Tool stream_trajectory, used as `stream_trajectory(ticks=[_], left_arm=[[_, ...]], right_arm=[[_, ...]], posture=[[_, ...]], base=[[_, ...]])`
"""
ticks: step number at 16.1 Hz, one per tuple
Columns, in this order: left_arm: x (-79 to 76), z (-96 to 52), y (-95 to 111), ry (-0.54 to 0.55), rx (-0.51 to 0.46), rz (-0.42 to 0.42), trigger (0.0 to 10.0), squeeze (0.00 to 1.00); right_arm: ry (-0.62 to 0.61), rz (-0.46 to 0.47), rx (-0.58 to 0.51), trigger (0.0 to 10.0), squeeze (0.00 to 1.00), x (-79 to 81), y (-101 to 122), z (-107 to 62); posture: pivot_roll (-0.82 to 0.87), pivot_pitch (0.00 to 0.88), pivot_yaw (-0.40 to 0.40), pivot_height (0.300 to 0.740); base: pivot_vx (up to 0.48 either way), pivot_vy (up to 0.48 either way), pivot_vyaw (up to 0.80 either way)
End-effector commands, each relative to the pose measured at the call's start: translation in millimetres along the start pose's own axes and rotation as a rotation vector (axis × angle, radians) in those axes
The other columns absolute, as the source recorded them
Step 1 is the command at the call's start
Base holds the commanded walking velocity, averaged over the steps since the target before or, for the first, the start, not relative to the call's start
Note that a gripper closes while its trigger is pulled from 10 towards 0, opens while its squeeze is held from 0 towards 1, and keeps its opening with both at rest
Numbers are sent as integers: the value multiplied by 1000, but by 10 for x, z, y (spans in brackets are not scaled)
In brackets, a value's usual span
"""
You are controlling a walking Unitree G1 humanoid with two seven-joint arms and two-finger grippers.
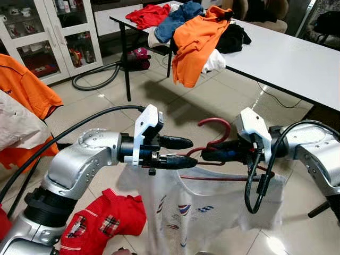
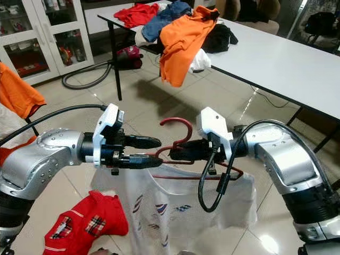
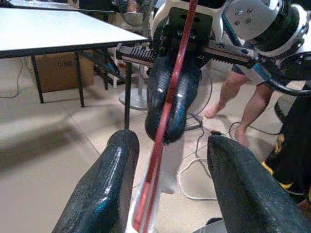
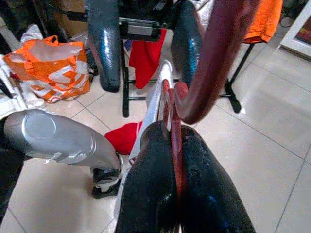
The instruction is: Hang hanger
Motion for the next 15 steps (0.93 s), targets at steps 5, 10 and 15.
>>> stream_trajectory(ticks=[5,10,15], left_arm=[[145,36,-6,48,52,68,10000,0],[111,-11,-75,-9,103,69,0,0],[83,9,-71,-27,95,65,0,0]], right_arm=[[37,-60,-6,10000,0,45,153,49],[40,-68,-4,10000,0,45,166,52],[33,-73,-14,10000,0,28,196,52]], posture=[[-110,0,-42,740],[-108,0,-39,740],[-106,0,-40,740]], base=[[0,0,0],[0,0,0],[0,0,0]])
Point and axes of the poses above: a point about 5 cm out from each wrist's last joint towards the gripper, its own z axis pointing out of the wrist towards the gripper, its own y axis along the axis of the wrist's last joint, x = y × z, the point moved 4 cm from there along z, pointing out of the wrist towards the gripper, and after that the axes turned 7 degrees about z, right-handed, at the moved point
